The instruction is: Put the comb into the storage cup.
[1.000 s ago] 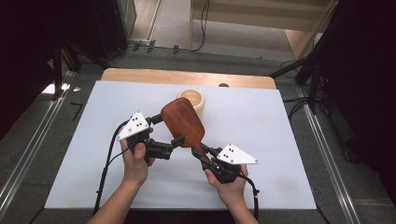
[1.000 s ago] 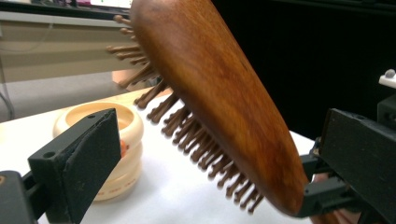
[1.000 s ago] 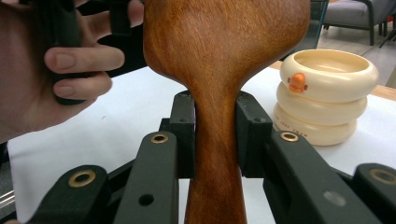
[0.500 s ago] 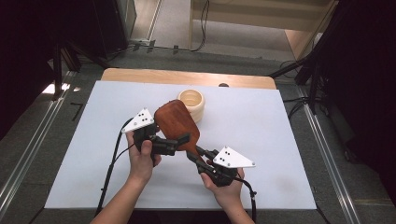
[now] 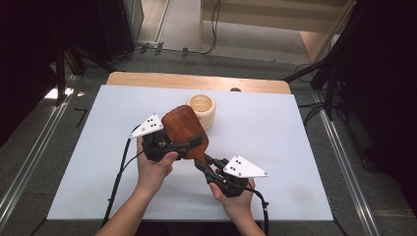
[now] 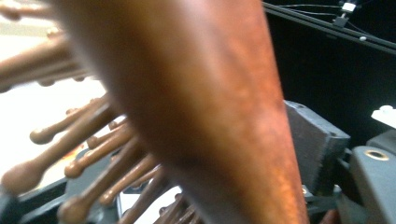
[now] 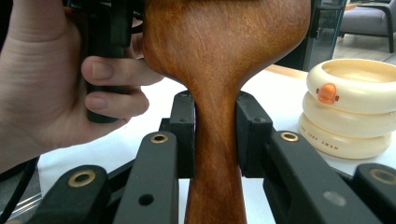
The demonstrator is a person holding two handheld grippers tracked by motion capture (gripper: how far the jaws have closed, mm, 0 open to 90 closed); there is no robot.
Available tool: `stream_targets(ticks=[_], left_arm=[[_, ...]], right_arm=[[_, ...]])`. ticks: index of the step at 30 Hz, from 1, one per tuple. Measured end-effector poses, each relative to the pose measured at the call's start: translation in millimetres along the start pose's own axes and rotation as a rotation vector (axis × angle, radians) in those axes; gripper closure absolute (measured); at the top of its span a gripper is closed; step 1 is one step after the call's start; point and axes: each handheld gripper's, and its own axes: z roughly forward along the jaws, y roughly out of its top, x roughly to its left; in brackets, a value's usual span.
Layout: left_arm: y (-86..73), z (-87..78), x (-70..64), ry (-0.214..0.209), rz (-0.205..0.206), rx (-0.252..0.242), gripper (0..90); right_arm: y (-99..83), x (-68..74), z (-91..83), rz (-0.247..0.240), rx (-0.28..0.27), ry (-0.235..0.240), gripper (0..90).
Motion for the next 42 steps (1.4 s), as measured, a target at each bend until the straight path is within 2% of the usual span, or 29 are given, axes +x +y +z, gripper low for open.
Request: stream_targets(ticks=[3,6,11,13,15,18,20,23,25,27,29,34,36,37,38,40,42], left_arm=[[0.2,0.5,2.0,-0.037,-0.03,0.006,41.3],[0.1,1.3,3.1,-0.071,-0.039,0.008,46.1],[1.9,3.4,-0.3,-0.079,-0.02,0.021,50.7],[3.2,4.1,-1.1,-0.068,-0.007,0.022,51.6],[4.9,3.7,-1.5,-0.039,0.014,0.023,53.0],[8.4,1.9,1.0,-0.026,0.019,0.017,53.9],[9.6,1.1,1.3,-0.022,0.025,0.016,54.2],[14.2,-0.6,0.9,-0.009,0.05,0.016,54.5],[15.3,-0.8,0.7,-0.004,0.057,0.016,54.6],[16.9,-1.0,0.7,0.0,0.058,0.015,54.8],[18.5,-0.7,1.4,0.014,0.074,0.019,54.9],[19.7,-1.4,2.8,0.015,0.076,0.017,54.8],[20.6,-2.1,3.4,0.013,0.076,0.012,54.8],[21.6,-3.1,4.0,0.009,0.071,0.006,54.8],[21.6,-3.1,4.0,0.009,0.071,0.006,54.8],[22.7,-3.7,4.4,0.015,0.074,0.003,54.8],[23.7,-4.0,4.6,0.02,0.08,0.002,54.8]], right_arm=[[-0.9,-0.4,1.0,-0.004,0.001,-0.002,70.4],[-1.8,-0.8,2.8,-0.013,0.001,-0.01,70.3],[-3.8,-2.6,5.3,-0.026,0.001,-0.026,69.5],[-4.0,-4.7,5.8,-0.019,-0.003,-0.025,67.5],[-4.1,-7.7,5.8,-0.013,-0.02,-0.023,61.4],[-4.5,-13.3,5.5,-0.002,-0.04,-0.016,49.7],[-4.9,-14.6,5.9,-0.014,-0.035,-0.031,46.6],[-6.4,-20.5,5.8,-0.049,-0.016,-0.101,37.2],[-6.4,-22.2,4.9,-0.048,-0.011,-0.114,36.5],[-6.0,-25.4,2.4,-0.031,0.006,-0.126,33.6],[-6.4,-30.5,-2.7,-0.016,0.011,-0.135,26.5],[-7.3,-39.1,-11.1,-0.002,0.009,-0.151,11.5],[-8.4,-44.8,-16.4,0.012,-0.005,-0.142,9.3],[-10.1,-50.4,-21.2,0.017,-0.008,-0.153,7.3],[-10.1,-50.4,-21.2,0.017,-0.008,-0.153,7.3],[-11.9,-56.3,-25.6,0.021,-0.01,-0.164,0.0],[-14.4,-63.3,-32.7,0.024,-0.014,-0.17,0.0]])
